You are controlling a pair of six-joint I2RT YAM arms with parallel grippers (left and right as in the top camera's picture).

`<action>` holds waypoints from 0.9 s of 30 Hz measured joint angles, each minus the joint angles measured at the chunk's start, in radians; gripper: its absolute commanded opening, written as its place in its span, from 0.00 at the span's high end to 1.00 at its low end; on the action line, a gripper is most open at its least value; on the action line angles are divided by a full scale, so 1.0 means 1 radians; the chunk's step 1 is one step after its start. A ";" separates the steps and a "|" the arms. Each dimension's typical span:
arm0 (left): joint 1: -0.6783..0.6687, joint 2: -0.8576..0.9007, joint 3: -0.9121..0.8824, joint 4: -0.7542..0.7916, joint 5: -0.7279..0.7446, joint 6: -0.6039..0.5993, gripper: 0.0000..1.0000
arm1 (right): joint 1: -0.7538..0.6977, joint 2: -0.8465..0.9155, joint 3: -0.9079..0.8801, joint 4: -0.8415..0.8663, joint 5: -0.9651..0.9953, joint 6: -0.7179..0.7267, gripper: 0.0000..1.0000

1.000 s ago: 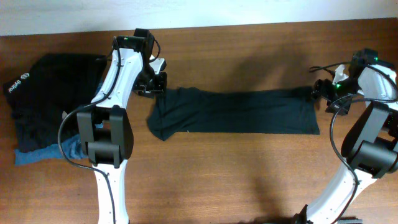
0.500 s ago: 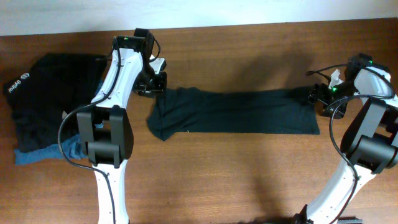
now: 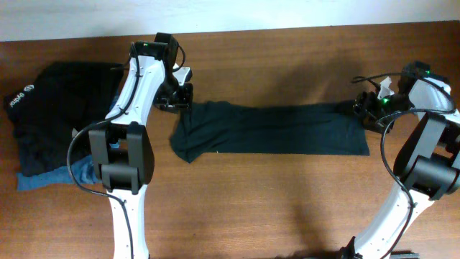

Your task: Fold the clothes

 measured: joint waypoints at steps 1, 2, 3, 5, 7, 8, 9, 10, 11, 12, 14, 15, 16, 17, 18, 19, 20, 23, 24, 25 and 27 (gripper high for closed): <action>0.000 0.000 0.000 0.000 0.000 0.000 0.59 | 0.000 0.002 0.000 0.001 -0.005 0.002 0.24; 0.000 0.000 0.000 0.000 0.000 0.000 0.59 | 0.000 0.002 0.000 0.006 -0.008 0.003 0.25; 0.000 0.000 0.000 0.000 0.000 0.000 0.59 | 0.000 0.003 0.000 0.008 -0.013 0.004 0.25; 0.000 0.000 0.000 0.000 0.000 0.000 0.59 | 0.000 0.003 0.000 0.014 -0.018 0.006 0.26; 0.000 0.000 0.000 0.000 0.000 0.000 0.59 | 0.000 0.005 0.000 0.016 -0.019 0.008 0.30; 0.000 0.000 0.000 0.000 0.000 0.000 0.59 | 0.000 0.005 0.000 0.019 -0.020 0.012 0.30; 0.000 0.000 0.000 0.000 0.000 0.000 0.59 | 0.000 0.006 0.000 0.023 -0.022 0.014 0.32; 0.000 0.000 0.000 0.000 0.000 0.000 0.59 | 0.000 0.007 0.000 0.026 -0.024 0.015 0.34; 0.000 0.000 0.000 0.000 0.000 0.000 0.59 | 0.000 0.009 0.000 0.026 -0.025 0.016 0.34; 0.000 0.000 0.000 -0.001 0.000 0.000 0.59 | 0.000 0.009 0.000 0.027 -0.025 0.018 0.36; 0.000 0.000 0.000 -0.001 0.000 0.000 0.59 | 0.000 0.009 0.000 0.030 -0.026 0.018 0.39; 0.000 0.000 0.000 -0.002 0.000 0.000 0.59 | 0.000 0.010 0.000 0.032 -0.026 0.018 0.41; 0.000 0.000 0.000 -0.002 0.000 0.000 0.59 | 0.000 0.011 0.000 0.034 -0.026 0.021 0.43; 0.000 0.000 0.000 -0.003 0.000 0.000 0.59 | 0.000 0.011 0.000 0.035 -0.026 0.020 0.44; 0.000 0.000 0.000 -0.003 0.000 0.000 0.59 | 0.000 0.012 0.000 0.037 -0.026 0.021 0.46; 0.000 0.000 0.000 -0.003 0.000 0.000 0.59 | 0.000 0.013 0.000 0.039 -0.026 0.021 0.47; 0.000 0.000 0.000 -0.004 0.000 0.000 0.59 | 0.000 0.014 0.000 0.040 -0.026 0.021 0.49; 0.000 0.000 0.000 -0.004 0.000 0.000 0.59 | 0.000 0.016 0.000 0.046 -0.026 0.021 0.58; 0.000 0.000 0.000 -0.004 0.000 0.000 0.59 | 0.000 0.018 0.000 0.048 -0.026 0.021 0.61; 0.000 0.000 0.000 -0.005 0.000 0.000 0.59 | 0.000 0.018 0.000 0.049 -0.025 0.020 0.63; 0.000 0.000 0.000 -0.005 0.000 0.000 0.59 | 0.000 0.022 0.000 0.054 -0.026 0.022 0.67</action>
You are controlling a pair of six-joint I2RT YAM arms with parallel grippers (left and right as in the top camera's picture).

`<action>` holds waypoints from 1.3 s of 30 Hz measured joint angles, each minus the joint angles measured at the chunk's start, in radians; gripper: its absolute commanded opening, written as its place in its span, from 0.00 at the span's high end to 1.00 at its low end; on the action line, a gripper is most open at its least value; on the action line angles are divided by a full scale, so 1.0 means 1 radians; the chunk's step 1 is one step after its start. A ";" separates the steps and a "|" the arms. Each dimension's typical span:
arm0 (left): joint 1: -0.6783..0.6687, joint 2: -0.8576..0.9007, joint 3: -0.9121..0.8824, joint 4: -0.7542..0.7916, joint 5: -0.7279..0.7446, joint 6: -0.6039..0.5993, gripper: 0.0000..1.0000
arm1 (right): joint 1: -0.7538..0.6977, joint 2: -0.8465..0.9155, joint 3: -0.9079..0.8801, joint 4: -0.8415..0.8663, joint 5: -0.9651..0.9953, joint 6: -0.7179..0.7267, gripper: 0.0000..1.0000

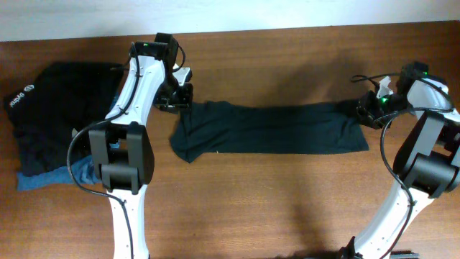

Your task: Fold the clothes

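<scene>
A dark green garment [269,129] lies folded into a long strip across the middle of the table. My left gripper [184,101] is at the strip's far left corner, touching the cloth; its jaws are too small and dark to read. At the strip's far right end sits my right gripper [365,109], down on the cloth's corner, and its fingers are likewise hidden against the dark fabric.
A pile of dark clothes [57,108] with a blue piece [50,176] beneath it lies at the left of the wooden table [287,201]. Both arm bases rise from the front edge.
My right gripper has shifted slightly to the right and up, and the strip's right end looks pulled a little straighter. The left gripper is where it was.
</scene>
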 measured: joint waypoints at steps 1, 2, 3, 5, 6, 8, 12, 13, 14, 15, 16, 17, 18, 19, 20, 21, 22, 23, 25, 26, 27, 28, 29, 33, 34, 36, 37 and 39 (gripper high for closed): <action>0.000 0.000 0.000 -0.001 0.000 0.000 0.59 | 0.000 0.000 0.000 0.002 0.000 -0.001 0.68; 0.000 0.000 0.000 -0.002 0.000 0.000 0.59 | 0.000 0.002 0.000 0.003 0.000 -0.001 0.69; 0.000 0.000 0.000 -0.002 0.000 0.000 0.59 | 0.000 0.002 0.000 0.005 0.000 -0.001 0.73; 0.000 0.000 0.000 -0.003 0.000 0.000 0.59 | 0.000 0.003 0.000 0.007 0.001 0.001 0.77; 0.000 0.000 0.000 -0.003 0.000 0.000 0.59 | 0.000 0.004 0.000 0.007 0.001 0.003 0.79; 0.000 0.000 0.000 -0.006 0.000 0.000 0.59 | 0.000 0.005 -0.001 0.010 0.001 0.005 0.85; 0.000 0.000 0.000 -0.006 0.000 0.000 0.59 | 0.000 0.006 -0.001 0.013 0.001 0.009 0.96; 0.000 0.000 0.000 -0.006 0.000 0.000 0.59 | 0.000 0.006 -0.001 0.013 0.001 0.010 0.96; 0.000 0.000 0.000 -0.006 0.000 0.000 0.59 | 0.000 0.006 -0.001 0.013 0.001 0.011 0.96; 0.000 0.000 0.000 -0.006 0.000 0.000 0.59 | 0.000 0.006 -0.001 0.013 0.001 0.011 0.96; 0.000 0.000 0.000 -0.007 0.000 0.000 0.59 | 0.000 0.006 -0.001 0.013 0.001 0.011 0.96; 0.000 0.000 0.000 -0.008 0.000 0.000 0.59 | 0.000 0.006 -0.001 0.013 0.001 0.011 0.96; 0.000 0.000 0.000 -0.009 0.000 0.000 0.59 | 0.000 0.006 -0.001 0.013 0.001 0.012 0.96; 0.000 0.000 0.000 -0.010 0.000 0.000 0.59 | 0.000 0.006 -0.001 0.013 0.001 0.011 0.96; 0.000 0.000 0.000 -0.010 0.000 0.000 0.59 | 0.000 0.006 -0.001 0.013 0.001 0.011 0.96; 0.000 0.000 0.000 -0.010 0.000 0.000 0.59 | 0.000 0.006 -0.001 0.013 0.001 0.011 0.96; 0.000 0.000 0.000 -0.010 0.000 0.000 0.59 | 0.000 0.006 -0.001 0.013 0.001 0.011 0.96; 0.000 0.000 0.000 -0.010 0.000 0.000 0.59 | 0.000 0.006 -0.001 0.013 0.001 0.011 0.96; 0.000 0.000 0.000 -0.010 0.000 0.000 0.59 | 0.000 0.006 -0.001 0.013 0.001 0.011 0.96; 0.000 0.000 0.000 -0.010 0.000 0.000 0.59 | 0.000 0.006 -0.001 0.013 0.001 0.011 0.96; 0.000 0.000 0.000 -0.010 0.000 0.000 0.59 | 0.000 0.006 -0.001 0.013 0.001 0.011 0.96; 0.000 0.000 0.000 -0.010 0.000 0.000 0.59 | 0.000 0.006 -0.001 0.013 0.001 0.011 0.96; 0.000 0.000 0.000 -0.010 0.000 0.000 0.59 | 0.000 0.006 -0.001 0.013 0.001 0.011 0.96; 0.000 0.000 0.000 -0.010 0.000 0.000 0.59 | 0.000 0.006 -0.001 0.013 0.001 0.011 0.96; 0.000 0.000 0.000 -0.010 0.000 0.000 0.59 | 0.000 0.006 -0.001 0.013 0.001 0.012 0.96; 0.000 0.000 0.000 -0.010 0.000 0.000 0.59 | 0.000 0.006 -0.001 0.013 0.001 0.011 0.96; 0.000 0.000 0.000 -0.010 0.000 0.000 0.59 | 0.000 0.006 -0.001 0.013 0.001 0.011 0.96; 0.000 0.000 0.000 -0.010 0.000 0.000 0.59 | 0.000 0.006 -0.001 0.012 0.001 0.011 0.96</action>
